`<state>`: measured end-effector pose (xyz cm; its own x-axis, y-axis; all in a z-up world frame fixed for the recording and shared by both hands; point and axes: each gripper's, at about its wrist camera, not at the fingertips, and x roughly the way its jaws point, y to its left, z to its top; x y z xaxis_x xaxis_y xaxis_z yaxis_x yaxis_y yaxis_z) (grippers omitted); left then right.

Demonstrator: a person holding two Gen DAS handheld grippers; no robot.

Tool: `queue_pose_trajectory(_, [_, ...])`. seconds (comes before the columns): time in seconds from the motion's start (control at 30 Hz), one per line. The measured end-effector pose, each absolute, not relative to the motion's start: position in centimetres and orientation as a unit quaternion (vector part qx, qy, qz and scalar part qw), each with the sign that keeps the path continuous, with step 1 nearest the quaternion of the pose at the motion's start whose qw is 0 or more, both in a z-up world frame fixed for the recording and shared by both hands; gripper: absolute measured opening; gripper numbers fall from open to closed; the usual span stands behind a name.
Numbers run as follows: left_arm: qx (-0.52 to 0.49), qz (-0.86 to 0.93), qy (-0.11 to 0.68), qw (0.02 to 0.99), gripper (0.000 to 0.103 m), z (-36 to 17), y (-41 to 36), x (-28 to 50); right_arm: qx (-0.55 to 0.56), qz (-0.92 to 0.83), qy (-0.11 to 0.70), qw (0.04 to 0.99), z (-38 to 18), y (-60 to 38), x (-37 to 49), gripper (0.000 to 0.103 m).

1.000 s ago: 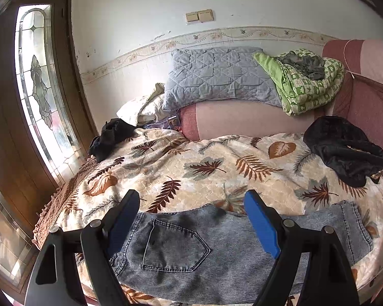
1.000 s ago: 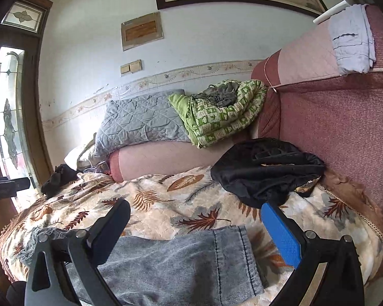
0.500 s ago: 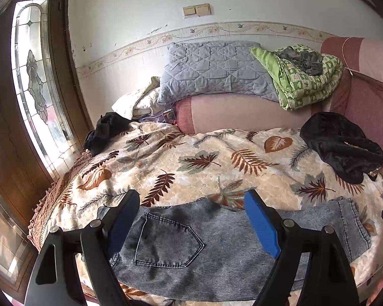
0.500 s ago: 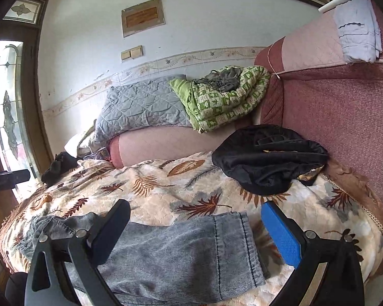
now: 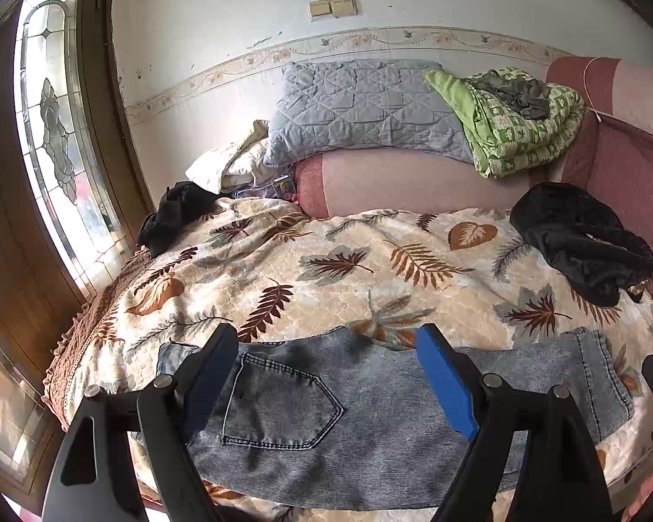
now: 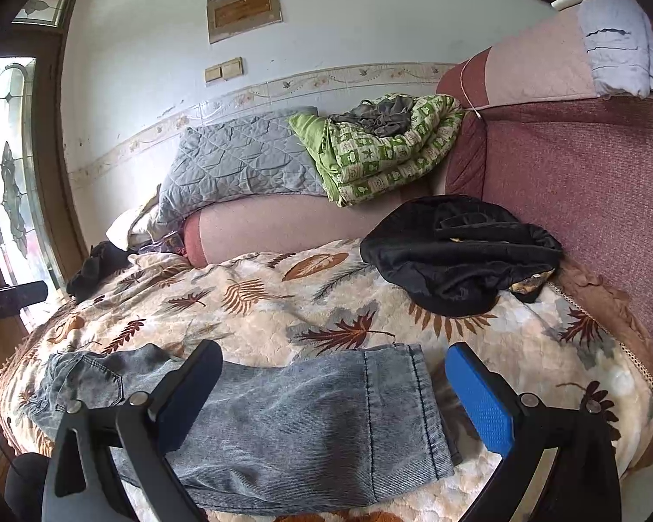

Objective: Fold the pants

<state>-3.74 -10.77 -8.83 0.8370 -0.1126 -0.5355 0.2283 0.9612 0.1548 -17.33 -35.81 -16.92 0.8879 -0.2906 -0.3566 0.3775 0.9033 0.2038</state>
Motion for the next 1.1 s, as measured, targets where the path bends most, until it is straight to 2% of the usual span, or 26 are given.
queue_pose_trajectory(0.63, [0.110,-0.092,0.281,0.949,0.084,-9.6,-10.9,-3.6,0.124,-0.157,0.192,0.961,-17.7,-35.1,-16.3,0.103])
queue_pose_trajectory(0.77, [0.111,-0.090,0.306,0.941,0.084,-10.6,-10.5,-2.7,0.138,-0.151,0.203,0.958,-17.9,-36.0,-16.2,0.103])
queue_pose_trajectory(0.9, [0.105,-0.087,0.362,0.922,0.084,-13.2,-9.3,-1.0,0.244,-0.147,0.214,0.934,-19.3,-40.4,-16.9,0.103])
queue_pose_trajectory(1.1, [0.130,-0.109,0.431,0.886,0.084,-18.0,-11.1,-1.1,0.451,-0.121,0.241,0.851,-24.7,-47.3,-18.8,0.103])
